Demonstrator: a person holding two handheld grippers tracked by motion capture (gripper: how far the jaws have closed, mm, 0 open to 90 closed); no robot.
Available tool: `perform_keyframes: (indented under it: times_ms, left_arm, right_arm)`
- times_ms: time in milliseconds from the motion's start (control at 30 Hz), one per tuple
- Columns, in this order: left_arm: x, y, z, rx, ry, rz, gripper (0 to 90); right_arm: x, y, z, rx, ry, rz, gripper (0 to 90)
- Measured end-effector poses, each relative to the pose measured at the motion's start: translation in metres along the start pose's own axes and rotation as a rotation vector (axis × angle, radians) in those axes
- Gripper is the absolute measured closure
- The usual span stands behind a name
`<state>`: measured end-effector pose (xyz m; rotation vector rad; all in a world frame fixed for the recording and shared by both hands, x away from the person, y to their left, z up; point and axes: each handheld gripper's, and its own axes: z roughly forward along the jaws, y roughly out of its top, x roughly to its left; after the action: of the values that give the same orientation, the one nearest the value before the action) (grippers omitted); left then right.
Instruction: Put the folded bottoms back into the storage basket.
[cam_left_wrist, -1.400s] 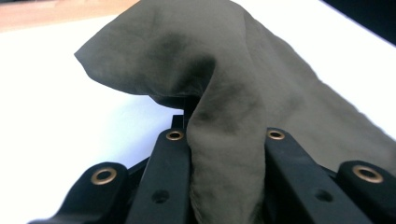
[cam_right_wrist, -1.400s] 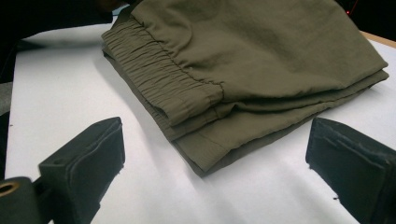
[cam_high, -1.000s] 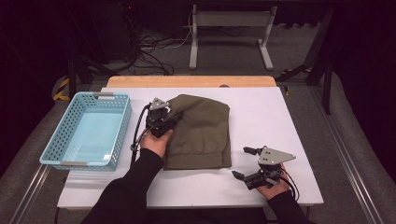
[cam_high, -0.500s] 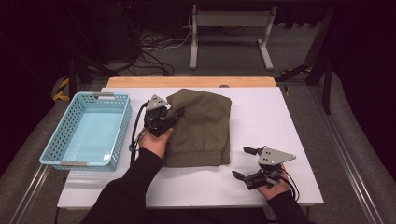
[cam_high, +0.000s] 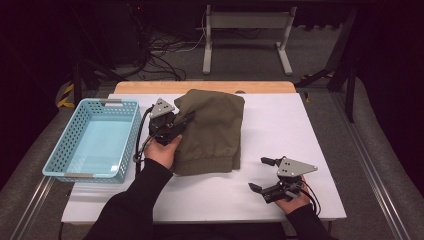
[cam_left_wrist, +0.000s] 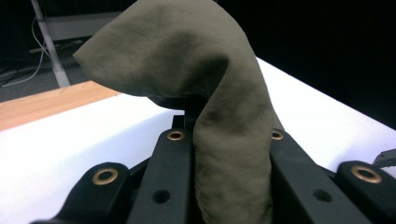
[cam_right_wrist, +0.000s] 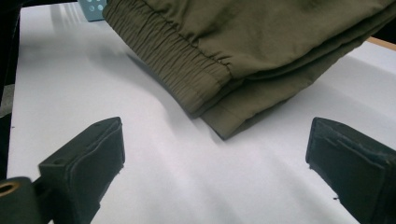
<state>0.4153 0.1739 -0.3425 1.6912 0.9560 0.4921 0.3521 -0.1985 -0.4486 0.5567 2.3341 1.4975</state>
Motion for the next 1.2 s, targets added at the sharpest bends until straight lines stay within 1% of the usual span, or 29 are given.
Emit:
perform_keyframes:
  times_ms: [300, 467, 733, 833, 867, 967, 1000, 1033, 1200]
  left_arm:
    - [0.001, 0.008, -0.013, -0.021, 0.009, 0.01, 81.6]
    - [0.0, 0.015, -0.024, -0.044, 0.019, 0.022, 81.6]
    - [0.002, 0.023, -0.036, -0.056, 0.029, 0.026, 81.6]
    - [0.002, 0.025, -0.041, -0.067, 0.038, 0.041, 81.6]
    - [0.002, 0.025, -0.041, -0.067, 0.038, 0.041, 81.6]
    - [0.004, 0.028, -0.049, -0.081, 0.041, 0.036, 81.6]
    - [0.004, 0.028, -0.049, -0.081, 0.041, 0.036, 81.6]
    - [0.005, 0.029, -0.053, -0.085, 0.045, 0.038, 81.6]
    - [0.008, 0.033, -0.063, -0.093, 0.056, 0.039, 81.6]
  right_arm:
    - [0.0, 0.0, -0.001, -0.007, -0.004, 0.0, 5.0]
    - [0.0, 0.0, -0.001, -0.008, -0.003, 0.003, 5.0]
    - [0.0, 0.0, -0.001, -0.009, -0.003, 0.004, 5.0]
    - [0.0, 0.0, -0.001, -0.01, -0.004, 0.003, 4.9]
    - [0.0, 0.0, -0.001, -0.01, -0.004, 0.003, 4.9]
    - [0.0, 0.0, -0.001, -0.01, -0.005, 0.002, 4.9]
    - [0.0, 0.0, -0.001, -0.01, -0.005, 0.002, 4.9]
    - [0.0, 0.0, -0.001, -0.011, -0.005, 0.002, 4.9]
    - [0.0, 0.0, -0.001, -0.01, -0.005, 0.001, 4.9]
